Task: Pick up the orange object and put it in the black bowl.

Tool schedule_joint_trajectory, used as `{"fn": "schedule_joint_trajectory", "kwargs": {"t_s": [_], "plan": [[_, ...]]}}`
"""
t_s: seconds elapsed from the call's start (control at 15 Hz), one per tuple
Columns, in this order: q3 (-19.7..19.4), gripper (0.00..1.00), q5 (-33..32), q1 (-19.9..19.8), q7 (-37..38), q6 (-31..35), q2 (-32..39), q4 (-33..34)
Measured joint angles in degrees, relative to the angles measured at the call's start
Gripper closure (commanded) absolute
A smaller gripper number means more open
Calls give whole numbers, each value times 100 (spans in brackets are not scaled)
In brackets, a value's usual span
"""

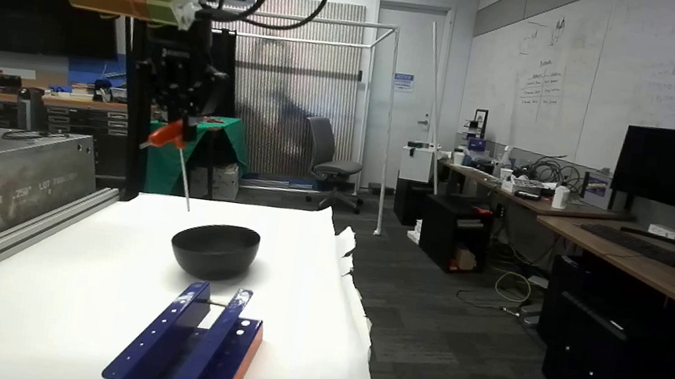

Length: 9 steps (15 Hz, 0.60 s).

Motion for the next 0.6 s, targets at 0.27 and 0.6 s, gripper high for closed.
{"fn": "schedule_joint_trajectory", "kwargs": {"t_s": [0.27, 0.6], "plan": [[1, 95, 89, 2, 227, 1717, 120, -310], [-4, 95, 76, 3, 547, 3885, 1059, -675]]}}
